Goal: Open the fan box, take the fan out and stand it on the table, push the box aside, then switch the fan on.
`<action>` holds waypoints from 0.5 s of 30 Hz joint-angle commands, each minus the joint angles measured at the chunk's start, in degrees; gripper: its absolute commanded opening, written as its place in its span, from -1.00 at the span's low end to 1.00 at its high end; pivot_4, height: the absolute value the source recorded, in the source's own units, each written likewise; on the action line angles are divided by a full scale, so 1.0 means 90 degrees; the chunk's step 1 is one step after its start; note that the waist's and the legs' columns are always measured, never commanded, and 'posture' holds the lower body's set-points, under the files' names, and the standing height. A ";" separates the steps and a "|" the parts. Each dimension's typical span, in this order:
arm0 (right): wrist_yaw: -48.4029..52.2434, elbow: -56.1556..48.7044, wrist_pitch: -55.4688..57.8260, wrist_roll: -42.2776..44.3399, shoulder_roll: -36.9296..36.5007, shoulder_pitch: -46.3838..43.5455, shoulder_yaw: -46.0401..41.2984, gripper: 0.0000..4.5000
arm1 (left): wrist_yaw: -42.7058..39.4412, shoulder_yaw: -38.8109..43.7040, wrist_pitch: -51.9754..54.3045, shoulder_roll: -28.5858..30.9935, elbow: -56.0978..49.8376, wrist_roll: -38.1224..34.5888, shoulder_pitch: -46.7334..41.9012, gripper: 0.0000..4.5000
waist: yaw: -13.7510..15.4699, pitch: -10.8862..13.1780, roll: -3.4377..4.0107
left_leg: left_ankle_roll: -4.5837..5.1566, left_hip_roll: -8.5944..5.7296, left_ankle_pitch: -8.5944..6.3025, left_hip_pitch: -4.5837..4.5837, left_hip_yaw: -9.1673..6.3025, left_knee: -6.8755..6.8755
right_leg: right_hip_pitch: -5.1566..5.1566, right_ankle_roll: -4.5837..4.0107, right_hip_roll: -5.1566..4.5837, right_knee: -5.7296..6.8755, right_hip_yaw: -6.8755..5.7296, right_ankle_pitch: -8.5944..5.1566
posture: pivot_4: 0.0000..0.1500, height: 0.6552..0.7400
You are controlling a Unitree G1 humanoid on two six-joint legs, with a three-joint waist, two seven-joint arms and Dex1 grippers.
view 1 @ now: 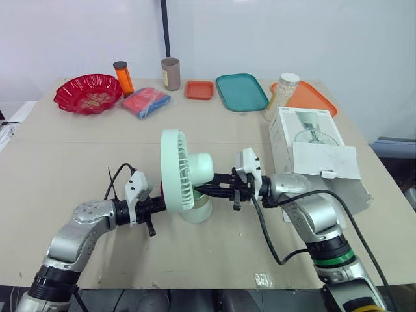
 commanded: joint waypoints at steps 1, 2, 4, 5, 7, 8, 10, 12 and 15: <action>-0.0039 -0.0091 0.0085 -0.0100 -0.0001 0.0070 0.0188 -0.82 | -0.0078 -0.0042 -0.0044 -0.0034 -0.0156 -0.0065 -0.0069 -0.99 | 0.0000 0.0000 0.0000 | 0.0000 0.0000 0.0000 0.0000 0.0000 0.0000 | 0.0000 0.0000 0.0000 0.0000 0.0000 0.0000 | 1.00 1.00; -0.0039 -0.0083 0.0082 -0.0104 0.0000 0.0065 0.0193 -0.82 | -0.0078 -0.0041 -0.0048 -0.0035 -0.0145 -0.0061 -0.0078 -0.99 | 0.0000 0.0000 0.0000 | 0.0000 0.0000 0.0000 0.0000 0.0000 0.0000 | 0.0000 0.0000 0.0000 0.0000 0.0000 0.0000 | 1.00 1.00; -0.0034 -0.0070 0.0074 -0.0113 -0.0006 0.0059 0.0199 -0.82 | -0.0077 -0.0037 -0.0050 -0.0034 -0.0137 -0.0058 -0.0090 -0.99 | 0.0001 0.0000 0.0000 | 0.0000 0.0000 0.0000 0.0000 0.0000 0.0000 | 0.0000 0.0000 0.0000 0.0000 0.0000 0.0000 | 1.00 1.00; -0.0033 -0.0068 0.0075 -0.0112 -0.0009 0.0057 0.0199 -0.82 | -0.0073 -0.0035 -0.0050 -0.0034 -0.0134 -0.0055 -0.0092 -0.99 | 0.0001 0.0000 0.0000 | 0.0000 0.0000 0.0000 0.0000 0.0000 0.0000 | 0.0000 0.0000 0.0000 0.0000 0.0000 0.0000 | 1.00 1.00; -0.0040 -0.0062 0.0074 -0.0114 -0.0010 0.0051 0.0203 -0.82 | -0.0075 -0.0033 -0.0054 -0.0031 -0.0125 -0.0051 -0.0094 -0.99 | 0.0000 0.0000 0.0000 | 0.0000 0.0000 0.0000 0.0000 0.0000 0.0000 | 0.0000 0.0000 0.0000 0.0000 0.0000 0.0000 | 1.00 1.00; -0.0043 -0.0060 0.0072 -0.0115 -0.0009 0.0049 0.0206 -0.82 | -0.0077 -0.0031 -0.0054 -0.0030 -0.0122 -0.0052 -0.0095 -0.99 | 0.0001 0.0000 0.0000 | 0.0000 0.0000 0.0000 0.0000 0.0000 0.0000 | 0.0000 0.0000 0.0000 0.0000 0.0000 0.0000 | 1.00 1.00; -0.0055 -0.0049 0.0068 -0.0125 0.0001 0.0044 0.0219 -0.82 | -0.0072 -0.0028 -0.0060 -0.0037 -0.0118 -0.0051 -0.0094 -0.99 | 0.0001 0.0000 0.0000 | 0.0000 0.0000 0.0000 0.0000 0.0000 0.0000 | 0.0000 0.0000 0.0000 0.0000 0.0000 0.0000 | 1.00 1.00; -0.0063 -0.0044 0.0066 -0.0133 0.0005 0.0043 0.0232 -0.82 | -0.0065 -0.0027 -0.0056 -0.0043 -0.0120 -0.0053 -0.0092 -0.99 | 0.0000 0.0000 0.0000 | 0.0000 0.0000 0.0000 0.0000 0.0000 0.0000 | 0.0000 0.0000 0.0000 0.0000 0.0000 0.0000 | 1.00 1.00; -0.0060 -0.0051 0.0071 -0.0123 -0.0007 0.0050 0.0239 -0.82 | -0.0071 -0.0024 -0.0046 -0.0038 -0.0129 -0.0061 -0.0084 -0.99 | 0.0001 0.0000 0.0000 | 0.0000 0.0000 0.0000 0.0000 0.0000 0.0000 | 0.0000 0.0000 0.0000 0.0000 0.0000 0.0000 | 1.00 1.00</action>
